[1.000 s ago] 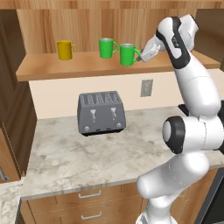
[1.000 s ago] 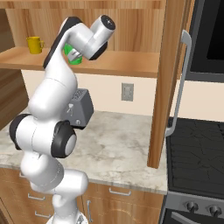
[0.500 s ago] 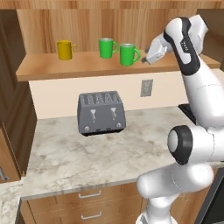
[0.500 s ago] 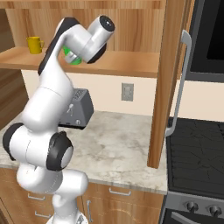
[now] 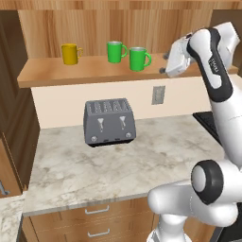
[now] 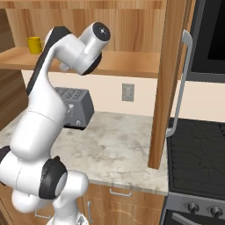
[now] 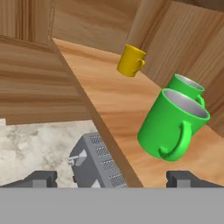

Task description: Pick the mug on the counter and place it in the cabinet with the handle facing the right, like the mugs already inside.

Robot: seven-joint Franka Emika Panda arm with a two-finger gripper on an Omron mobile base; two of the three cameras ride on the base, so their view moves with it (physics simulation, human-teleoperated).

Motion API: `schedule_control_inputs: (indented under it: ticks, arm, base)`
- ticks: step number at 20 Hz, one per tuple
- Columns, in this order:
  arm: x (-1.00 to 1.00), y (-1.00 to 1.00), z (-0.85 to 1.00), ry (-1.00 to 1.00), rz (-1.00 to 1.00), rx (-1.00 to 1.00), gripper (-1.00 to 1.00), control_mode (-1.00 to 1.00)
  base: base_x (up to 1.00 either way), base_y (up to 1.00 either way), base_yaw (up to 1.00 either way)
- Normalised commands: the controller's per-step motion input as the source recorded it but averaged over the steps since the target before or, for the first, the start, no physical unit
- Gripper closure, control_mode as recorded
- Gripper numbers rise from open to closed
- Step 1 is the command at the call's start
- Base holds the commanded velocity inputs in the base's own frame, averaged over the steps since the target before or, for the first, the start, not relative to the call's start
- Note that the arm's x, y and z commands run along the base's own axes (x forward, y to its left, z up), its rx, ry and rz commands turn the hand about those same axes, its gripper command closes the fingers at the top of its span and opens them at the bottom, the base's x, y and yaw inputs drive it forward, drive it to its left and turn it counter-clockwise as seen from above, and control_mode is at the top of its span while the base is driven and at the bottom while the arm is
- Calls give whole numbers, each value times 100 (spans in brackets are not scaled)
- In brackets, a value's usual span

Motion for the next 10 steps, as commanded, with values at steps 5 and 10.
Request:
schedule_control_inputs:
  ticks: [5, 10]
  arm:
    - [-62, 0, 0, -11, 0, -5, -100, -100]
    - [-62, 0, -4, -9, 0, -4, -100, -100]
  base:
    - [0, 0, 0]
    - [0, 0, 0]
